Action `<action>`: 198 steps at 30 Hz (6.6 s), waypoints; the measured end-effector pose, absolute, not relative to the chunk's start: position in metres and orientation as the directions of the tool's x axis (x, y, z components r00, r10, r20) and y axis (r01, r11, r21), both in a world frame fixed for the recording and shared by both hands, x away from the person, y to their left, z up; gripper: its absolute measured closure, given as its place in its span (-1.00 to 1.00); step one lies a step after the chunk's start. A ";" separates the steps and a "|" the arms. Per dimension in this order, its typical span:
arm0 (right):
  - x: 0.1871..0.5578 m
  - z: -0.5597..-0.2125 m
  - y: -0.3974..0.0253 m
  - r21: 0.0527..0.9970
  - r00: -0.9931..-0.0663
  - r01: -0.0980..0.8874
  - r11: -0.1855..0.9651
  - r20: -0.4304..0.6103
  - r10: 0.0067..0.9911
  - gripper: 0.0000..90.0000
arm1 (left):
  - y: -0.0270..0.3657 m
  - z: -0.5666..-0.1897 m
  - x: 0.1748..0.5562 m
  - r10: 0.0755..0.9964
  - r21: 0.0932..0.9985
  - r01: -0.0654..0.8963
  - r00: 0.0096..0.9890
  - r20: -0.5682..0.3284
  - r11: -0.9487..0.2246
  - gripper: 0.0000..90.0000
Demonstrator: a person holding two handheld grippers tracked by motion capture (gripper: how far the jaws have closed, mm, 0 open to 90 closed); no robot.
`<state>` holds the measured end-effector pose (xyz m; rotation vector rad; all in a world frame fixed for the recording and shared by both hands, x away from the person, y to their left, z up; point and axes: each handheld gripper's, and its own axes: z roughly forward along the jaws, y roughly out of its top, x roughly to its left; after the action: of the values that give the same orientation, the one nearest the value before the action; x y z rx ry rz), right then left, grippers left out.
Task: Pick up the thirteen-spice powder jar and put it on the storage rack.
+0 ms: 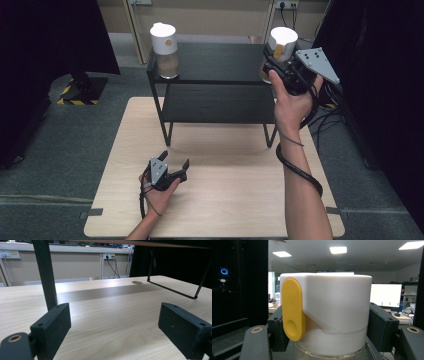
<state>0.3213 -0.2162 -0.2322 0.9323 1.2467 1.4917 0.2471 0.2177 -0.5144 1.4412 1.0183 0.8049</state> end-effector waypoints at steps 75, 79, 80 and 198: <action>0.374 -0.215 -0.209 0.998 -0.215 -0.057 -0.014 0.001 0.977 -0.80 | 0.217 -0.514 0.247 0.916 0.990 0.142 0.397 -0.062 0.005 -0.76; 0.368 -0.215 -0.216 0.999 -0.237 -0.048 -0.019 0.007 0.971 -0.82 | 0.218 -0.514 0.247 0.916 0.990 0.143 0.397 -0.063 0.006 -0.76; 0.367 -0.215 -0.217 0.999 -0.240 -0.048 -0.019 0.007 0.971 -0.83 | 0.218 -0.514 0.247 0.916 0.990 0.144 0.397 -0.063 0.006 -0.76; 0.255 -0.379 -0.259 0.989 -0.405 0.137 0.048 0.012 0.914 -0.87 | 0.215 -0.514 0.246 0.920 0.991 0.135 0.389 -0.052 -0.001 -0.76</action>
<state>0.2550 -0.2594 -0.3789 1.0758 1.6354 1.4244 0.2455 0.2149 -0.5145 1.4499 1.0092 0.8218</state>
